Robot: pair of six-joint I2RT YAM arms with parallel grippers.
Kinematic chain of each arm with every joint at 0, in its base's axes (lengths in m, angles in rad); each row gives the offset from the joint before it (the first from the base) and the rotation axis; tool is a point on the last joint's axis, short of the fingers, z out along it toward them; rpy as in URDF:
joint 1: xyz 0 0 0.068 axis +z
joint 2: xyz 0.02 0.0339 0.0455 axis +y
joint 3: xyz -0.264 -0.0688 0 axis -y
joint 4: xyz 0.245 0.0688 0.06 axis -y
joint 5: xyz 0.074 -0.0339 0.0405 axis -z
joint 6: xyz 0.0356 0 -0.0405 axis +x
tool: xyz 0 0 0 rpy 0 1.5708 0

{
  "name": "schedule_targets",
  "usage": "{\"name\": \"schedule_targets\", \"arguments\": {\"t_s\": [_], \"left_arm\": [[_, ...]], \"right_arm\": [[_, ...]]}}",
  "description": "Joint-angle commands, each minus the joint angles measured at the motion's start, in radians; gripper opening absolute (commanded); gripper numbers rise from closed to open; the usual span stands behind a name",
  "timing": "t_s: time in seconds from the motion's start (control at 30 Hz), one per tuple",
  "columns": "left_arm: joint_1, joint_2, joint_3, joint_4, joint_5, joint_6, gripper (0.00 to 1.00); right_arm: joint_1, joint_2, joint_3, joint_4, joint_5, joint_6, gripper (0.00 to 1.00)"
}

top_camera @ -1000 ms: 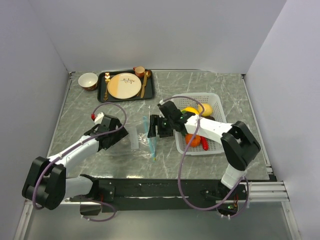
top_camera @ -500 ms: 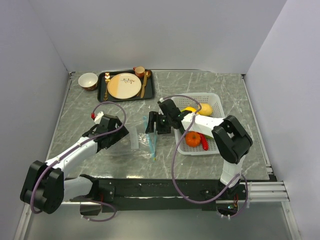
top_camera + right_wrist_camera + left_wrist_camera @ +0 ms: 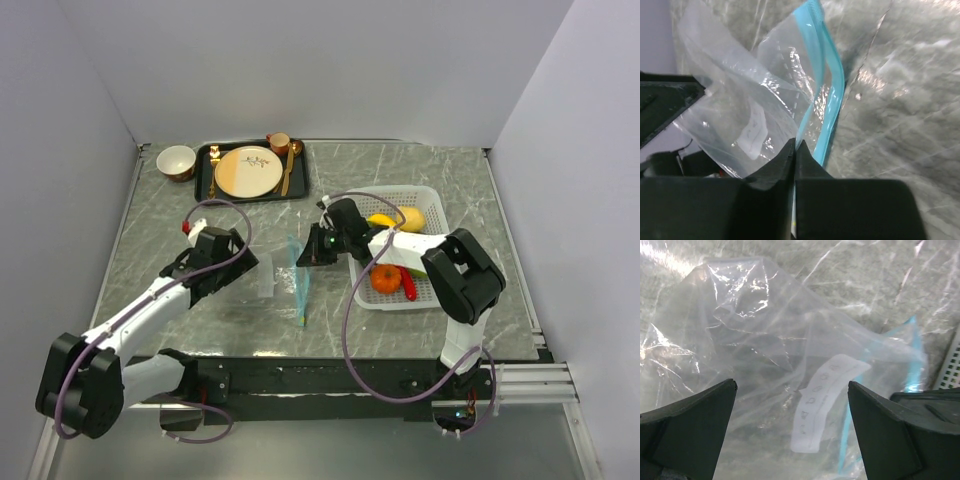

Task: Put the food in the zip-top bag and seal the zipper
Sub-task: Pick up the zipper food storage bag at the center of the board.

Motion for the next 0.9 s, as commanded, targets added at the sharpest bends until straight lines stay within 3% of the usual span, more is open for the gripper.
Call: {"name": "schedule_targets", "arguments": {"t_s": [0.0, 0.2, 0.33, 0.47, 0.6, 0.87], "left_arm": [[-0.001, -0.057, 0.086, -0.023, -0.014, 0.052, 0.99], [-0.006, -0.115, 0.148, 0.003, 0.053, 0.168, 0.99], [-0.038, -0.14, 0.145, 0.089, 0.126, 0.234, 0.99], [-0.169, -0.112, 0.152, 0.147, 0.13, 0.28, 0.99], [-0.283, -0.083, 0.165, 0.161, 0.049, 0.319, 0.99], [-0.331, -0.089, 0.145, 0.198, 0.051, 0.388, 0.99]], "right_arm": [[-0.002, -0.092, -0.053, 0.113, -0.04, 0.039, 0.0], [0.001, -0.236, -0.086, 0.122, 0.114, 0.15, 0.0], [0.013, -0.245, -0.008, 0.044, 0.198, 0.188, 0.0], [0.016, -0.176, 0.098, -0.079, 0.21, 0.19, 0.0], [0.016, -0.153, 0.13, -0.096, 0.207, 0.202, 0.0], [0.018, -0.144, 0.16, -0.165, 0.201, 0.147, 0.0]]}}
